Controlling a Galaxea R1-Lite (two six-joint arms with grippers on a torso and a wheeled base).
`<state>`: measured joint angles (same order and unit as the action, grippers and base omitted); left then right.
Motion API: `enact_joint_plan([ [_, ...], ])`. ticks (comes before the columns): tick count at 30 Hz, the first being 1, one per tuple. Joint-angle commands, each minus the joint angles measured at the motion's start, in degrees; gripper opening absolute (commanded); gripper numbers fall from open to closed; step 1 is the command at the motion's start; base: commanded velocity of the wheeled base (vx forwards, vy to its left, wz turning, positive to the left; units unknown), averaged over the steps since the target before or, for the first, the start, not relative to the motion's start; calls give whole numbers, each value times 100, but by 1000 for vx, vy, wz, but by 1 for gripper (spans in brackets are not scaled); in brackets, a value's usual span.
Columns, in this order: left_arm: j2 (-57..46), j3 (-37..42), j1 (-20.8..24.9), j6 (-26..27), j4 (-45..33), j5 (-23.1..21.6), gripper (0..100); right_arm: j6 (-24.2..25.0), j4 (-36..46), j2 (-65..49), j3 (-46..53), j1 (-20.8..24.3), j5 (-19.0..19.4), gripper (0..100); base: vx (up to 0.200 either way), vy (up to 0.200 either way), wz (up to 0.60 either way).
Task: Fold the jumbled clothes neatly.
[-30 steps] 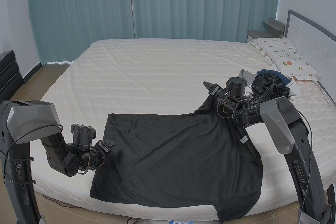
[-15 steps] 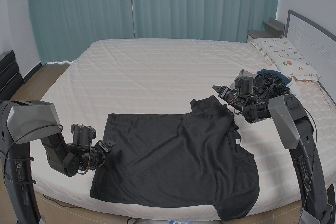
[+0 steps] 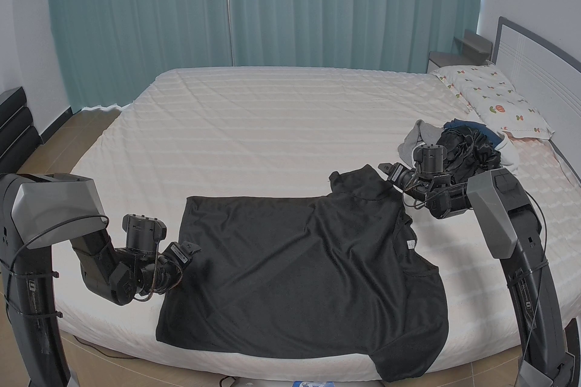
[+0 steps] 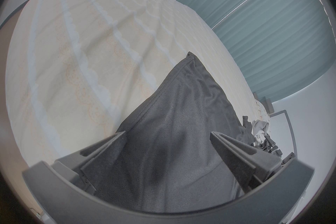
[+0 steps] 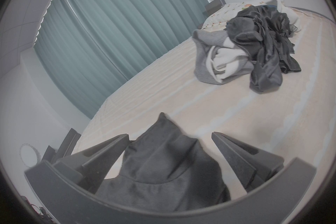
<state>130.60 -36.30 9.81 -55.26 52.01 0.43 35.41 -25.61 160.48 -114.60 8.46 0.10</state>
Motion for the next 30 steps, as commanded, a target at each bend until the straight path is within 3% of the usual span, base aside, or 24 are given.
enact_joint_plan([
  [1, 10, 0, 3, -2, 3, 1, 100, 9, -5, 142, 1, -29, -1, 100, 0, 0, 0],
  [14, 10, 27, 12, -2, 3, 1, 100, 27, 4, 405, 1, 15, -80, 100, 0, 0, 0],
  [15, 10, 27, 12, -2, 3, 1, 100, 27, 4, 414, 1, 7, -89, 0, 0, 0, 0],
  [30, 10, 27, 12, -2, 3, 1, 100, -26, -102, 1, 1, -327, -265, 0, 0, 0, 0],
])
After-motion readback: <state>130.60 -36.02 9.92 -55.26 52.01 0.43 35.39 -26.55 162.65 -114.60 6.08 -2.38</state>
